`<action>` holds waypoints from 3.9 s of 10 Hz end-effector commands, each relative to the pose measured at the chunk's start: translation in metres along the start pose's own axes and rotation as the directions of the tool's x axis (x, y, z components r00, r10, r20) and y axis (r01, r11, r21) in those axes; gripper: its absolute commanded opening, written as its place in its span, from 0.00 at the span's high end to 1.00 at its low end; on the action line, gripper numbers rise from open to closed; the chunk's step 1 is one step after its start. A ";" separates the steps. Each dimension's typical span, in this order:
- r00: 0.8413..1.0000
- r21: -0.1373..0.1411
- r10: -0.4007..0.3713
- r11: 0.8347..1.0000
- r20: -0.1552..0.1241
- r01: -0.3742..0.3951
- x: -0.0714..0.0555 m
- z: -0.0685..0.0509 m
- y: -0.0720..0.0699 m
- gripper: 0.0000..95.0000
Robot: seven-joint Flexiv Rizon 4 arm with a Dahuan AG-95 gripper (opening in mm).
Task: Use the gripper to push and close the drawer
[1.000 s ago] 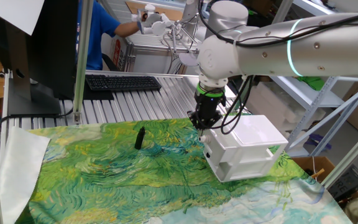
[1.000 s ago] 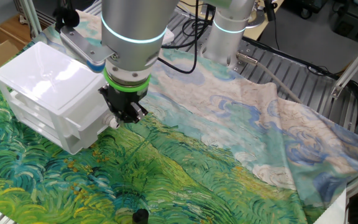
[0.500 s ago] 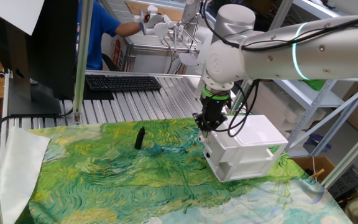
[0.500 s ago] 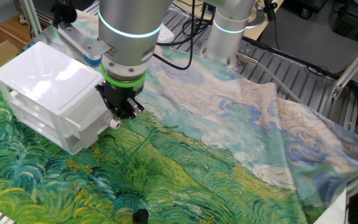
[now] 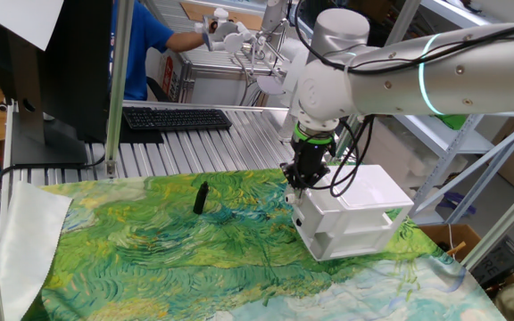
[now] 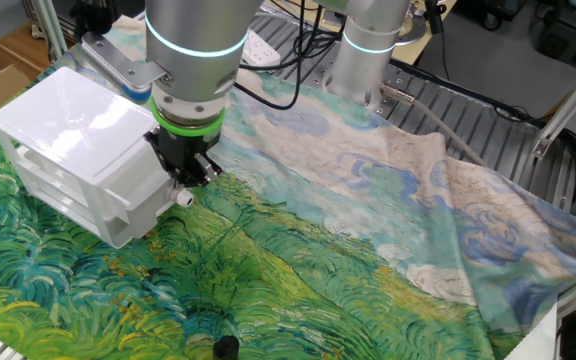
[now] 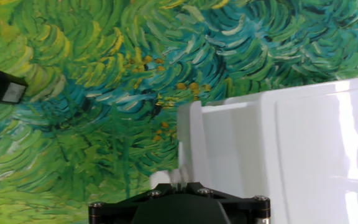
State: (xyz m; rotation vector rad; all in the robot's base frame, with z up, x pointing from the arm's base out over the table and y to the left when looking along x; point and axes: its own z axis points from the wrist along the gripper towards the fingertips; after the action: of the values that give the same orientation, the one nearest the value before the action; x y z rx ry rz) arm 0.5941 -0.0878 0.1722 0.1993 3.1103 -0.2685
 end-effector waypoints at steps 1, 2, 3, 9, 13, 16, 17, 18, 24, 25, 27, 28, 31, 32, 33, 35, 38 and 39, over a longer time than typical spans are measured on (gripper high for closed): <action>1.000 0.002 -0.010 1.000 -0.006 0.010 -0.003 -0.001 -0.010 1.00; 1.000 0.002 -0.013 1.000 -0.007 0.013 -0.004 -0.002 -0.013 1.00; 1.000 0.010 -0.021 1.000 -0.010 0.021 -0.008 -0.004 -0.022 1.00; 1.000 0.029 -0.026 0.999 0.003 0.026 -0.009 0.001 -0.037 1.00; 0.999 0.046 -0.035 0.998 0.016 0.034 -0.007 0.008 -0.043 1.00; 0.999 0.062 -0.046 0.997 0.024 0.045 -0.005 0.010 -0.047 1.00; 0.998 0.062 -0.049 0.997 0.026 0.047 -0.004 0.010 -0.049 1.00; 0.998 0.061 -0.053 0.997 0.026 0.051 -0.004 0.010 -0.050 1.00; 0.997 0.058 -0.078 0.995 0.025 0.076 0.002 0.008 -0.060 1.00; 0.997 0.042 -0.073 0.996 0.022 0.072 0.001 0.008 -0.059 1.00; 0.997 0.050 -0.078 0.996 0.021 0.077 0.001 0.008 -0.059 1.00; 0.996 0.063 -0.085 0.994 0.024 0.084 0.002 0.007 -0.059 1.00; 0.995 0.085 -0.098 0.992 0.027 0.096 0.004 0.006 -0.063 1.00; 0.994 0.086 -0.103 0.991 0.027 0.100 0.005 0.007 -0.064 1.00; 0.994 0.086 -0.109 0.991 0.029 0.106 0.006 0.008 -0.067 1.00; 0.994 0.079 -0.105 0.992 0.027 0.103 0.006 0.008 -0.067 1.00; 0.992 0.094 -0.122 0.988 0.024 0.119 0.006 0.007 -0.067 1.00; 0.991 0.110 -0.135 0.985 0.022 0.132 0.006 0.006 -0.067 1.00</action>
State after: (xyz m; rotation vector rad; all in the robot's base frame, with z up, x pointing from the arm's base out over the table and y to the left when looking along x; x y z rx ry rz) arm 0.5797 -0.1543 0.1768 -0.0099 3.0852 -0.4351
